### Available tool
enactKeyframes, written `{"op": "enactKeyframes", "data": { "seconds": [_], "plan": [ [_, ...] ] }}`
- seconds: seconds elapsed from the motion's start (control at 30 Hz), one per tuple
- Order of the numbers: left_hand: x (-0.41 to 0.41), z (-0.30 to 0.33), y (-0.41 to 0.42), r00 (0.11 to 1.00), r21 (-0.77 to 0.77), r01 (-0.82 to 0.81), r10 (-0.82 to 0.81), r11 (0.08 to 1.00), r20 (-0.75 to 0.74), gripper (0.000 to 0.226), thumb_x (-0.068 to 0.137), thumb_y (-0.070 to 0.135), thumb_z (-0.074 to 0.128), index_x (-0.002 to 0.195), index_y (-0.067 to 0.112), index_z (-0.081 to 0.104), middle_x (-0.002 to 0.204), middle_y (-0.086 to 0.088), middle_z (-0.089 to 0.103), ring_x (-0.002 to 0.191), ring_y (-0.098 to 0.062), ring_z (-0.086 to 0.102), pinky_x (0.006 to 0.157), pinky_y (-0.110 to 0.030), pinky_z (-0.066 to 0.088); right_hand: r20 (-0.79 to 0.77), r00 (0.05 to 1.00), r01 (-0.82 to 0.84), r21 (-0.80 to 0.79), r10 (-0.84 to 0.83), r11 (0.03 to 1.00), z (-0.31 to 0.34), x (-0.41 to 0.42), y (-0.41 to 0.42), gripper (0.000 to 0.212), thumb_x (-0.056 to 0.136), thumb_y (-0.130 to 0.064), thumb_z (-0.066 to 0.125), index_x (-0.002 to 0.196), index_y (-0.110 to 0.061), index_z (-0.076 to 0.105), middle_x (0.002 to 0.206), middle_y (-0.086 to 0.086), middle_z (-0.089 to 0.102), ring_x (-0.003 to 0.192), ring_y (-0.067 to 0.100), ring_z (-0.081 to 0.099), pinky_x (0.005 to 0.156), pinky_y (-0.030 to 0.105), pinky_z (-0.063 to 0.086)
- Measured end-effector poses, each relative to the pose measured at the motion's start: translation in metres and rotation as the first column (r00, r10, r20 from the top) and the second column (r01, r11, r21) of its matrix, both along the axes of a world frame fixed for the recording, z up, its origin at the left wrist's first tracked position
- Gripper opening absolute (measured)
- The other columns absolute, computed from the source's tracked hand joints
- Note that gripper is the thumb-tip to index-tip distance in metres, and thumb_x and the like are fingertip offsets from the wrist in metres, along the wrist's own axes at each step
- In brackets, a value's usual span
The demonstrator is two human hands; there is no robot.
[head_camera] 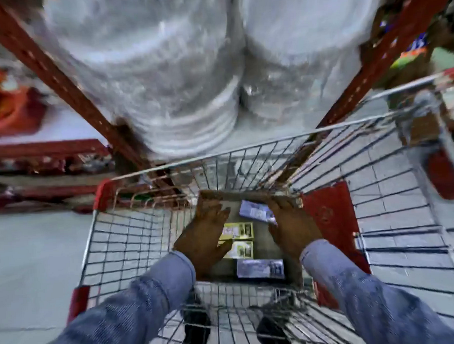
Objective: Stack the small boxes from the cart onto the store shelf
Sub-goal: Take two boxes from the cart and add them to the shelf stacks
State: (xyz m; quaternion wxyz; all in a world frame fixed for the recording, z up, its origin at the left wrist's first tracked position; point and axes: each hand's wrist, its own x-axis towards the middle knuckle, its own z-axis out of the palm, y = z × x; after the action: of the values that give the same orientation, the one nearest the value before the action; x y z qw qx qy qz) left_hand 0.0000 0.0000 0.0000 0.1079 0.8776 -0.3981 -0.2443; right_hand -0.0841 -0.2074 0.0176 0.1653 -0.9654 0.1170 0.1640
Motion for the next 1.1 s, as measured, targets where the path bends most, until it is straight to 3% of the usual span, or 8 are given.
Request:
{"op": "enactKeyframes", "data": {
  "seconds": [0.07,0.13,0.3,0.4,0.57,0.87,1.0,1.1],
  "plan": [
    [0.004,-0.034,-0.011,0.999,0.029,-0.001,0.002,1.000,-0.042,0.072,0.093,0.035,0.061,0.149,0.009,0.025,0.157,-0.020,0.023,0.140,-0.041,0.030,0.112,-0.050,0.031,-0.005,1.000,-0.006,0.005,0.006,1.000,-0.032,0.008,-0.002,0.068,0.081,-0.008,0.063,0.143,-0.019,0.036,0.142,0.017,0.046,0.120,0.041,0.048,0.093,0.044,0.046],
    [0.012,-0.065,-0.017,0.998,0.077,-0.002,0.007,0.997,-0.061,0.072,0.091,0.032,0.064,0.149,0.010,0.026,0.154,-0.020,0.032,0.133,-0.040,0.041,0.105,-0.050,0.041,-0.072,0.997,-0.004,-0.035,0.001,0.999,-0.065,0.014,-0.009,0.064,0.083,-0.010,0.063,0.141,-0.015,0.038,0.141,0.017,0.046,0.121,0.040,0.046,0.091,0.045,0.048],
    [0.024,-0.131,-0.024,0.991,0.187,0.083,-0.061,0.979,-0.123,0.074,0.088,0.024,0.069,0.147,0.010,0.027,0.149,-0.019,0.040,0.132,-0.036,0.042,0.104,-0.048,0.042,-0.125,0.992,-0.033,-0.103,0.020,0.994,-0.132,0.022,-0.018,0.063,0.080,-0.014,0.066,0.138,-0.010,0.041,0.135,0.016,0.052,0.117,0.037,0.050,0.089,0.044,0.050],
    [0.035,-0.152,-0.023,0.977,0.194,0.108,-0.069,0.975,-0.200,0.071,0.084,0.020,0.073,0.143,0.009,0.035,0.140,-0.019,0.049,0.126,-0.036,0.047,0.101,-0.046,0.044,-0.157,0.987,-0.071,-0.154,0.046,0.986,-0.154,0.026,-0.018,0.061,0.083,-0.017,0.065,0.138,-0.006,0.039,0.127,0.018,0.056,0.109,0.037,0.055,0.081,0.043,0.049],
    [0.047,-0.158,-0.026,0.957,0.218,0.197,-0.139,0.956,-0.253,0.064,0.086,0.022,0.071,0.140,0.008,0.041,0.138,-0.018,0.051,0.126,-0.032,0.046,0.102,-0.041,0.041,-0.127,0.989,-0.095,-0.184,0.072,0.978,-0.173,0.033,-0.019,0.051,0.084,-0.014,0.064,0.130,-0.005,0.045,0.120,0.017,0.059,0.103,0.037,0.058,0.082,0.044,0.049],
    [0.050,-0.137,-0.031,0.952,0.243,0.273,-0.224,0.931,-0.209,0.056,0.081,0.025,0.076,0.128,0.009,0.048,0.127,-0.014,0.058,0.113,-0.031,0.057,0.089,-0.038,0.049,-0.091,0.995,-0.057,-0.141,0.044,0.988,-0.150,0.038,-0.023,0.047,0.083,-0.012,0.065,0.125,-0.005,0.048,0.118,0.016,0.062,0.104,0.034,0.060,0.082,0.041,0.052],
    [0.051,-0.079,-0.017,0.964,0.219,0.257,-0.234,0.941,-0.128,0.072,0.076,0.036,0.079,0.135,0.012,0.046,0.133,-0.012,0.056,0.117,-0.030,0.054,0.093,-0.038,0.045,-0.045,0.999,-0.036,-0.137,0.030,0.990,-0.089,0.038,-0.022,0.037,0.073,-0.018,0.074,0.105,-0.009,0.059,0.107,0.015,0.068,0.096,0.035,0.065,0.075,0.039,0.054],
    [0.053,-0.016,0.005,0.974,0.102,0.228,-0.228,0.968,-0.007,0.061,0.072,0.045,0.074,0.125,0.023,0.054,0.120,-0.006,0.066,0.103,-0.027,0.063,0.079,-0.034,0.051,0.006,0.999,-0.033,-0.131,0.034,0.991,-0.028,0.040,-0.019,0.037,0.067,-0.025,0.077,0.097,-0.015,0.060,0.098,0.011,0.069,0.089,0.034,0.066,0.067,0.036,0.052]
  ]
}}
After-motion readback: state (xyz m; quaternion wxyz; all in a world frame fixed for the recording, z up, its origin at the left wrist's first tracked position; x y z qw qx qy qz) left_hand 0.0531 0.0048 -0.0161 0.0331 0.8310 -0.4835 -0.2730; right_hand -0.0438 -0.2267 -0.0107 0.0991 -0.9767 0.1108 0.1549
